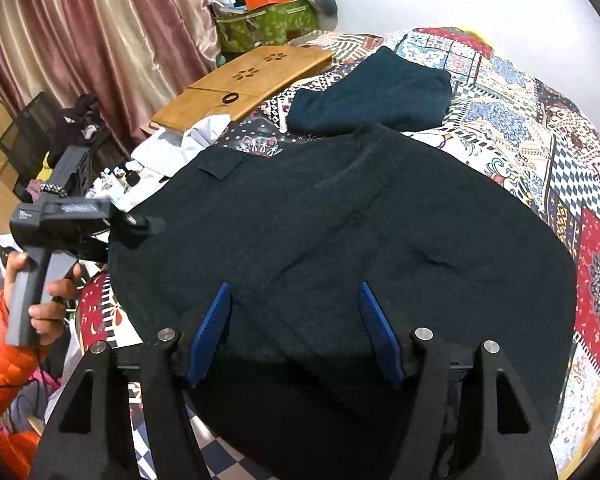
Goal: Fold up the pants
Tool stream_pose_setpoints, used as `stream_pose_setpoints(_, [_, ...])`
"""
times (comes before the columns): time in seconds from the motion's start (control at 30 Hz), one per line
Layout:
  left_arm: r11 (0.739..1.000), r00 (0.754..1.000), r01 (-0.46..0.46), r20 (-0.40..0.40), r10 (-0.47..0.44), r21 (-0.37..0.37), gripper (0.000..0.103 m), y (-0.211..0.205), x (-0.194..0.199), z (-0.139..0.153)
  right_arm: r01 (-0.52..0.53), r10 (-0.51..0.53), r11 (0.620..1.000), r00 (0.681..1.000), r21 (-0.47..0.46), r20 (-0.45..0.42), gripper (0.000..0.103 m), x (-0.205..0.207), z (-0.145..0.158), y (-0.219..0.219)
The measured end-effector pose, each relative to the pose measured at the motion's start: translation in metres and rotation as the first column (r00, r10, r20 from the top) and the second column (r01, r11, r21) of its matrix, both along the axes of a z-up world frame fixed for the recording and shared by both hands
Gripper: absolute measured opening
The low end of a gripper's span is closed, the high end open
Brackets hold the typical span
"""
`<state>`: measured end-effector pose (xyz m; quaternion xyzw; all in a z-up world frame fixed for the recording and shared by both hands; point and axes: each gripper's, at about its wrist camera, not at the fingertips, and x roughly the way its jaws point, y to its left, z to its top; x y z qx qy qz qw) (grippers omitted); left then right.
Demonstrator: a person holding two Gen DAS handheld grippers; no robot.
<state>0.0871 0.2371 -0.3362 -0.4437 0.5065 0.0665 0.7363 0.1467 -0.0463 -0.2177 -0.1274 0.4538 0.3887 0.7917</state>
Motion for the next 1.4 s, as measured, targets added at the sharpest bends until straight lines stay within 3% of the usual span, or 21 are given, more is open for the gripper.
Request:
stream_pose_setpoints(0.07, [0.999, 1.000, -0.009, 0.008, 0.009, 0.034, 0.048, 0.001, 0.000, 0.006, 0.004, -0.004, 1.000, 1.000, 0.008, -0.007, 0.063, 0.001, 0.000, -0.002])
stream_pose_setpoints(0.17, [0.987, 0.999, 0.036, 0.032, -0.042, 0.153, 0.033, -0.007, 0.002, 0.027, 0.018, -0.017, 1.000, 0.999, 0.024, -0.028, 0.063, 0.003, 0.002, -0.005])
stream_pose_setpoints(0.27, [0.944, 0.992, 0.088, 0.062, -0.113, 0.318, 0.024, -0.021, 0.014, 0.060, 0.056, -0.053, 0.997, 0.997, 0.049, -0.055, 0.063, 0.006, 0.007, -0.014])
stream_pose_setpoints(0.33, [0.893, 0.982, 0.110, 0.093, -0.166, 0.437, 0.021, -0.032, 0.022, 0.092, 0.091, -0.084, 0.993, 0.992, 0.079, -0.090, 0.063, 0.010, 0.011, -0.022])
stream_pose_setpoints(0.47, [0.831, 0.948, 0.125, 0.181, -0.260, 0.541, 0.020, -0.053, 0.041, 0.153, 0.145, -0.134, 0.981, 0.987, 0.131, -0.088, 0.063, 0.011, 0.026, -0.044])
stream_pose_setpoints(0.6, [0.783, 0.887, 0.126, 0.284, -0.365, 0.609, 0.019, -0.086, 0.062, 0.213, 0.185, -0.183, 0.969, 0.983, 0.162, -0.027, 0.063, 0.005, 0.045, -0.069])
stream_pose_setpoints(0.8, [0.709, 0.757, 0.183, 0.362, -0.543, 0.681, 0.018, -0.163, 0.094, 0.266, 0.279, -0.288, 0.941, 0.957, 0.190, 0.021, 0.063, -0.001, 0.062, -0.115])
stream_pose_setpoints(1.0, [0.620, 0.605, 0.349, 0.336, -0.722, 0.703, 0.017, -0.259, 0.118, 0.257, 0.386, -0.400, 0.905, 0.915, 0.178, 0.048, 0.063, -0.010, 0.066, -0.165])
stream_pose_setpoints(1.1, [0.552, 0.526, 0.444, 0.293, -0.798, 0.706, 0.017, -0.306, 0.118, 0.232, 0.439, -0.451, 0.884, 0.892, 0.162, 0.043, 0.063, -0.013, 0.061, -0.189])
stream_pose_setpoints(1.27, [0.442, 0.447, 0.603, 0.177, -0.877, 0.665, 0.017, -0.356, 0.118, 0.175, 0.504, -0.509, 0.854, 0.861, 0.125, 0.006, 0.063, -0.023, 0.041, -0.215])
stream_pose_setpoints(1.33, [0.377, 0.412, 0.653, 0.110, -0.904, 0.657, 0.017, -0.369, 0.115, 0.152, 0.519, -0.521, 0.847, 0.853, 0.111, -0.015, 0.063, -0.027, 0.032, -0.221])
stream_pose_setpoints(1.4, [0.339, 0.394, 0.691, 0.060, -0.917, 0.639, 0.017, -0.378, 0.108, 0.137, 0.526, -0.525, 0.845, 0.850, 0.099, -0.036, 0.063, -0.031, 0.023, -0.224])
